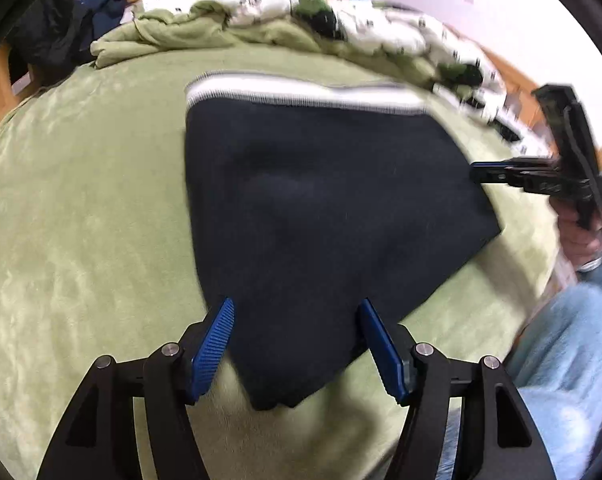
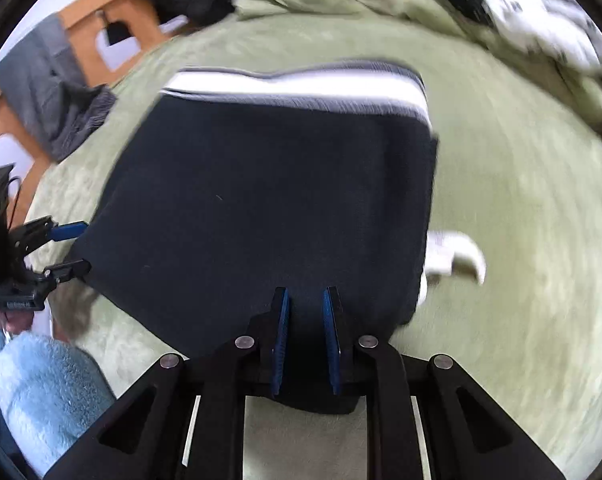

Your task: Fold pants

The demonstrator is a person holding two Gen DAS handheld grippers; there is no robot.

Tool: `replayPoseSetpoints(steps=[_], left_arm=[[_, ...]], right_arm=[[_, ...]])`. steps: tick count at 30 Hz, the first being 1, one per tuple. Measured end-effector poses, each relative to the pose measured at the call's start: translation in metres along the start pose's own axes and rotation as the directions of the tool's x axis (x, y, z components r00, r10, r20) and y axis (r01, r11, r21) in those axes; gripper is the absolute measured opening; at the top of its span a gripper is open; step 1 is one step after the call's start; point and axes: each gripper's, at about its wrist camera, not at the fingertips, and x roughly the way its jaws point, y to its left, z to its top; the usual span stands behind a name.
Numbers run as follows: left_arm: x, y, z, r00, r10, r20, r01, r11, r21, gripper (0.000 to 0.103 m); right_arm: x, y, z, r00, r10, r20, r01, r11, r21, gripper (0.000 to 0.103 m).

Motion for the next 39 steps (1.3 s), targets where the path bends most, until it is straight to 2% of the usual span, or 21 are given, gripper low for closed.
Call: replayPoseSetpoints(steps=[3, 5, 7, 9, 11, 12, 14, 15, 16, 17, 19, 20, 23, 25, 27, 29, 32, 34, 36, 39], left_arm=[[-0.005, 0.005, 0.021, 0.996, 0.015, 0.086, -0.014, 1.000, -0.016, 0.064], [0.004, 0.010, 0.049, 0.991, 0.042, 0.130, -0.035, 0.998, -0.054, 0.064], [0.016, 0.017, 0.074, 0.985, 0.045, 0.164, -0.031, 0.996, -0.086, 0.064], [0.033, 0.022, 0.104, 0.980, 0.039, 0.196, -0.019, 0.995, -0.102, 0.064], [0.051, 0.021, 0.124, 0.977, 0.030, 0.212, -0.014, 0.997, -0.078, 0.067], [0.066, 0.020, 0.133, 0.978, 0.050, 0.204, -0.039, 0.997, -0.059, 0.067], [0.106, 0.024, 0.147, 0.980, 0.149, 0.131, -0.147, 0.989, -0.026, 0.067], [0.117, 0.023, 0.148, 0.980, 0.173, 0.100, -0.171, 0.985, -0.021, 0.067], [0.131, 0.026, 0.148, 0.979, 0.197, 0.057, -0.197, 0.980, -0.015, 0.067], [0.134, 0.026, 0.148, 0.977, 0.205, 0.057, -0.205, 0.979, -0.007, 0.069], [0.131, 0.024, 0.147, 0.976, 0.202, 0.075, -0.204, 0.979, 0.013, 0.069], [0.128, 0.024, 0.146, 0.977, 0.204, 0.067, -0.205, 0.978, 0.021, 0.069], [0.115, 0.024, 0.137, 0.981, 0.191, 0.033, -0.191, 0.981, 0.013, 0.067], [0.098, 0.022, 0.118, 0.991, 0.137, -0.002, -0.137, 0.990, 0.024, 0.068], [0.082, 0.017, 0.093, 0.993, 0.114, -0.022, -0.112, 0.992, 0.060, 0.068], [0.060, 0.007, 0.061, 0.991, 0.129, -0.019, -0.127, 0.988, 0.087, 0.068], [0.024, 0.010, 0.016, 0.997, 0.072, 0.014, -0.072, 0.997, -0.004, 0.070], [0.015, 0.015, -0.003, 0.999, 0.034, -0.009, -0.035, 0.998, -0.059, 0.072], [0.015, 0.016, -0.022, 0.998, 0.039, -0.048, -0.044, 0.994, -0.098, 0.072], [0.006, 0.008, -0.034, 0.994, 0.084, -0.066, -0.089, 0.993, -0.083, 0.071]], right_arm=[[-0.014, -0.004, 0.017, 0.992, -0.020, 0.123, 0.018, 1.000, 0.019, 0.022], [-0.014, -0.008, 0.034, 0.978, -0.053, 0.203, 0.046, 0.998, 0.042, 0.023], [-0.008, -0.009, 0.052, 0.963, -0.075, 0.259, 0.059, 0.996, 0.069, 0.023], [-0.001, -0.008, 0.069, 0.954, -0.052, 0.296, 0.033, 0.997, 0.068, 0.023], [0.008, -0.006, 0.086, 0.938, -0.048, 0.343, 0.034, 0.998, 0.049, 0.025], [0.015, -0.005, 0.093, 0.935, -0.049, 0.352, 0.039, 0.999, 0.034, 0.028], [0.043, -0.006, 0.107, 0.938, -0.082, 0.336, 0.085, 0.996, 0.006, 0.028], [0.057, -0.012, 0.111, 0.943, -0.121, 0.311, 0.124, 0.992, 0.008, 0.020], [0.078, -0.021, 0.116, 0.953, -0.169, 0.252, 0.170, 0.985, 0.017, 0.017], [0.086, -0.029, 0.116, 0.960, -0.166, 0.224, 0.161, 0.986, 0.040, 0.016], [0.081, -0.043, 0.119, 0.964, -0.110, 0.240, 0.088, 0.991, 0.103, 0.000], [0.083, -0.049, 0.120, 0.965, -0.129, 0.227, 0.100, 0.986, 0.133, 0.000], [0.082, -0.051, 0.119, 0.965, -0.121, 0.232, 0.089, 0.986, 0.142, 0.000], [0.075, -0.045, 0.114, 0.960, -0.152, 0.236, 0.120, 0.983, 0.142, 0.000], [0.058, -0.037, 0.101, 0.957, -0.164, 0.239, 0.130, 0.980, 0.152, 0.010], [0.037, -0.026, 0.071, 0.964, -0.129, 0.233, 0.088, 0.980, 0.180, 0.021], [0.018, -0.012, 0.023, 0.973, -0.108, 0.205, 0.068, 0.979, 0.192, 0.023], [0.010, -0.001, -0.007, 0.975, -0.115, 0.190, 0.088, 0.985, 0.148, 0.023], [0.007, 0.002, -0.028, 0.977, -0.133, 0.165, 0.111, 0.984, 0.136, 0.023], [0.000, -0.002, -0.046, 0.986, -0.101, 0.130, 0.076, 0.980, 0.183, 0.023]])
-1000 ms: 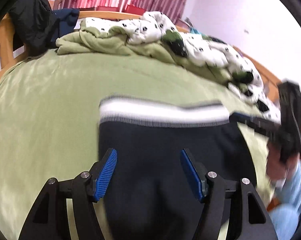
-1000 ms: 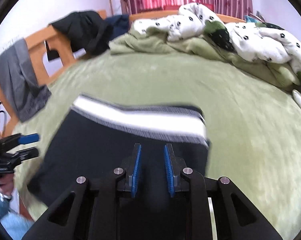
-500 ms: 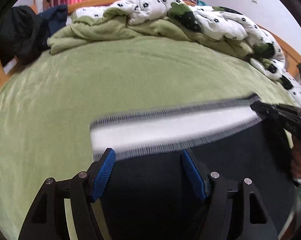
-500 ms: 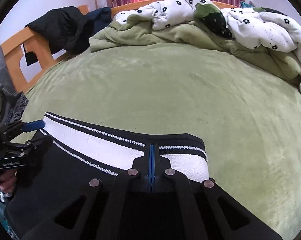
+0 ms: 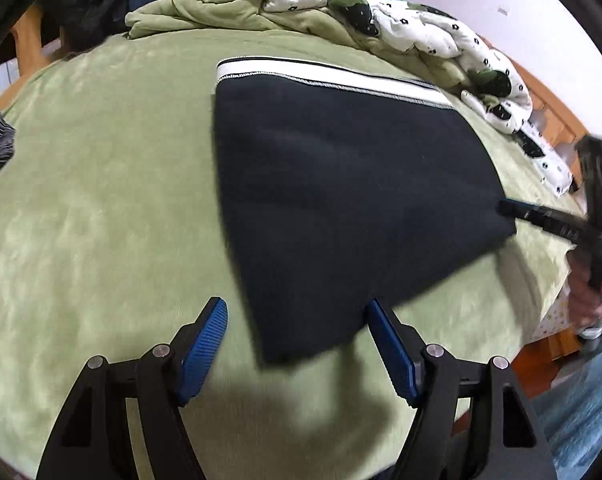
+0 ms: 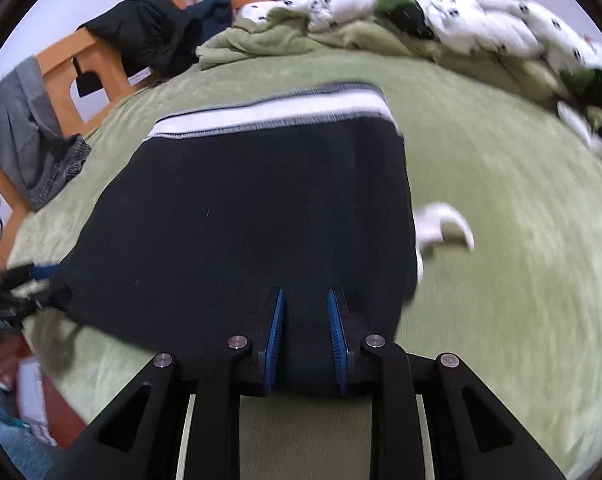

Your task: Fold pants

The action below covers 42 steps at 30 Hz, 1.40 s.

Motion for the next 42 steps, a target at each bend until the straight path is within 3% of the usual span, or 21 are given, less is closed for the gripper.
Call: replayPoseSetpoints(steps=[3, 6, 7, 9, 10, 12, 14, 17, 21, 23, 24, 26, 29, 36, 42], left_arm=[[-0.023, -0.011, 0.003, 0.999, 0.029, 0.034, -0.029, 1.000, -0.004, 0.069], [-0.063, -0.026, 0.021, 0.994, 0.006, 0.107, -0.003, 1.000, -0.026, 0.070], [-0.079, -0.034, 0.028, 0.991, 0.014, 0.131, -0.010, 0.999, -0.032, 0.071], [-0.106, -0.052, 0.043, 0.985, 0.003, 0.172, 0.003, 0.999, -0.032, 0.071], [-0.115, -0.059, 0.046, 0.982, -0.016, 0.190, 0.021, 0.999, -0.026, 0.071], [-0.134, -0.078, 0.049, 0.975, -0.027, 0.221, 0.032, 0.999, -0.021, 0.074], [-0.143, -0.089, 0.043, 0.969, 0.019, 0.246, -0.011, 0.999, -0.036, 0.077], [-0.148, -0.100, 0.026, 0.956, 0.086, 0.281, -0.074, 0.996, -0.052, 0.077], [-0.144, -0.097, 0.008, 0.967, 0.123, 0.225, -0.108, 0.991, -0.079, 0.077], [-0.153, -0.096, 0.007, 0.960, 0.124, 0.252, -0.103, 0.990, -0.095, 0.077], [-0.155, -0.096, 0.005, 0.959, 0.120, 0.258, -0.097, 0.990, -0.100, 0.077], [-0.157, -0.093, 0.004, 0.955, 0.125, 0.268, -0.097, 0.988, -0.116, 0.077], [-0.155, -0.098, 0.003, 0.947, 0.187, 0.261, -0.160, 0.980, -0.121, 0.077], [-0.159, -0.100, 0.000, 0.944, 0.174, 0.280, -0.145, 0.982, -0.121, 0.077], [-0.160, -0.098, -0.001, 0.944, 0.164, 0.286, -0.134, 0.983, -0.123, 0.077]], right_arm=[[-0.015, -0.002, 0.000, 0.999, -0.011, -0.032, 0.012, 0.999, 0.032, 0.023], [-0.048, 0.002, 0.003, 0.999, -0.025, 0.021, 0.024, 0.998, 0.052, 0.024], [-0.061, 0.007, 0.006, 0.997, -0.050, 0.057, 0.048, 0.998, 0.037, 0.028], [-0.092, 0.019, 0.012, 0.980, -0.149, 0.133, 0.149, 0.989, 0.012, 0.048], [-0.105, 0.024, 0.015, 0.978, -0.145, 0.150, 0.144, 0.989, 0.017, 0.051], [-0.131, 0.032, 0.020, 0.984, -0.053, 0.169, 0.043, 0.997, 0.061, 0.055], [-0.152, 0.042, 0.019, 0.983, -0.026, 0.184, 0.008, 0.995, 0.097, 0.059], [-0.174, 0.060, 0.003, 0.971, -0.068, 0.229, 0.049, 0.995, 0.089, 0.061], [-0.179, 0.073, -0.025, 0.969, -0.136, 0.204, 0.121, 0.989, 0.082, 0.061], [-0.178, 0.070, -0.029, 0.974, -0.140, 0.176, 0.126, 0.988, 0.093, 0.064], [-0.179, 0.068, -0.031, 0.973, -0.149, 0.178, 0.133, 0.986, 0.098, 0.072], [-0.182, 0.065, -0.034, 0.972, -0.162, 0.172, 0.143, 0.983, 0.117, 0.076], [-0.182, 0.061, -0.037, 0.971, -0.170, 0.168, 0.145, 0.978, 0.149, 0.080], [-0.188, 0.069, -0.041, 0.950, -0.249, 0.189, 0.228, 0.966, 0.126, 0.084], [-0.187, 0.071, -0.043, 0.953, -0.243, 0.182, 0.228, 0.968, 0.101, 0.084]])
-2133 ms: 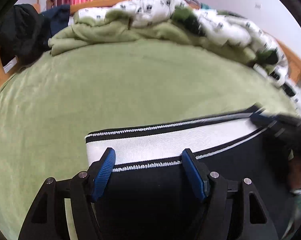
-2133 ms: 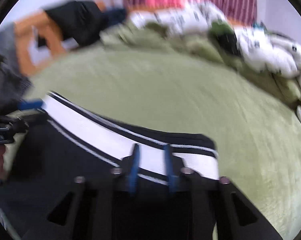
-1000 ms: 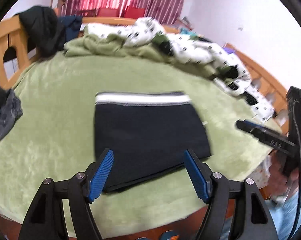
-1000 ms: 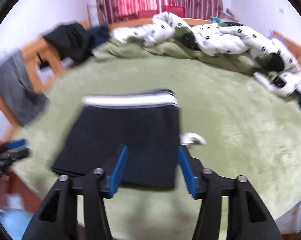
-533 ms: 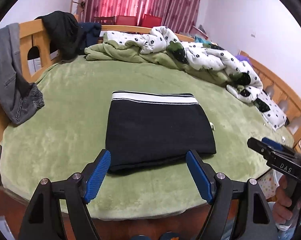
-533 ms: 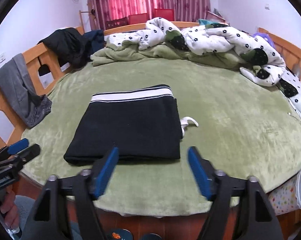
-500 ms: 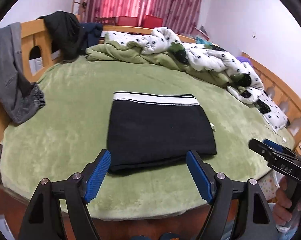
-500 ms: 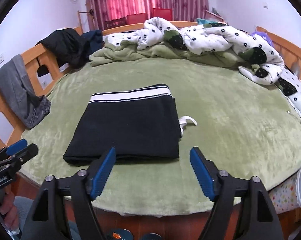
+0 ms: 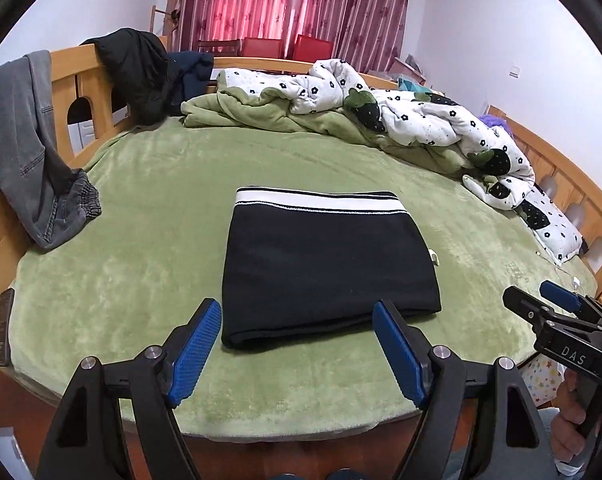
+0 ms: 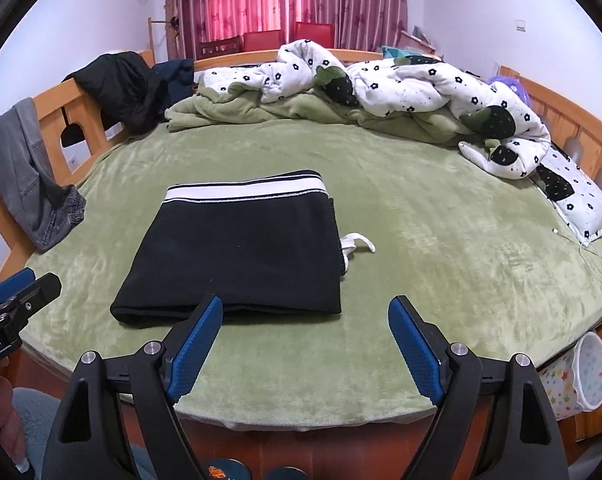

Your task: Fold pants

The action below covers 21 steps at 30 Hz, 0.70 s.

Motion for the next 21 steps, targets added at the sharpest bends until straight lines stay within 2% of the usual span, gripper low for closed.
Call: replayPoseSetpoints(steps=[21], left_arm=[[0.007, 0.013, 0.002, 0.999, -0.010, -0.036, 0.010, 1.000, -0.019, 0.077]], right_arm=[[0.007, 0.006, 0.001, 0.999, 0.005, -0.036, -0.006, 1.000, -0.014, 0.084]])
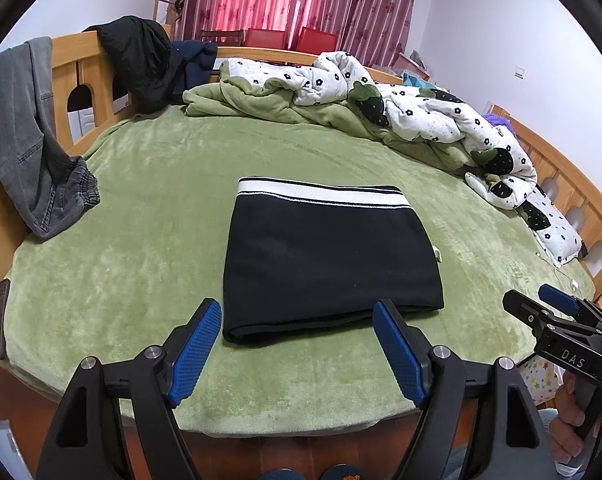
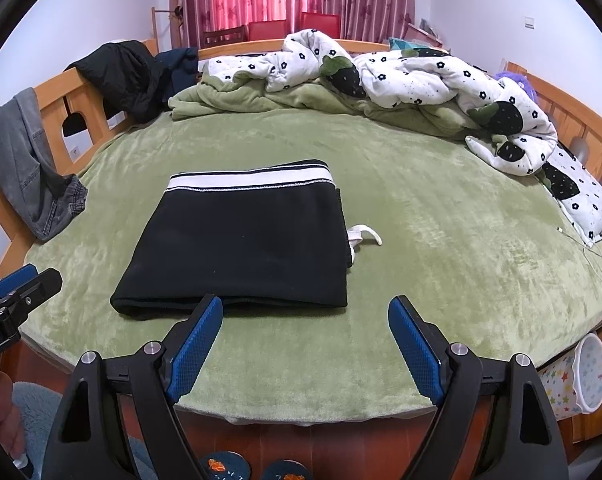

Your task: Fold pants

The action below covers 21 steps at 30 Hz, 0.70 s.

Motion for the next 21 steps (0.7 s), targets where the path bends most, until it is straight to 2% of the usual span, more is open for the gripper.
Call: replayPoseSetpoints(steps=[21], left_arm=[[0.0009, 0.0014, -0.0005, 1.000, -0.001, 0.003, 0.001, 1.000, -0.001, 0.077]], right_arm=[[0.0012, -0.0007, -0.0006, 1.000, 0.001, -0.005, -0.001, 1.000, 0.005, 0.084]])
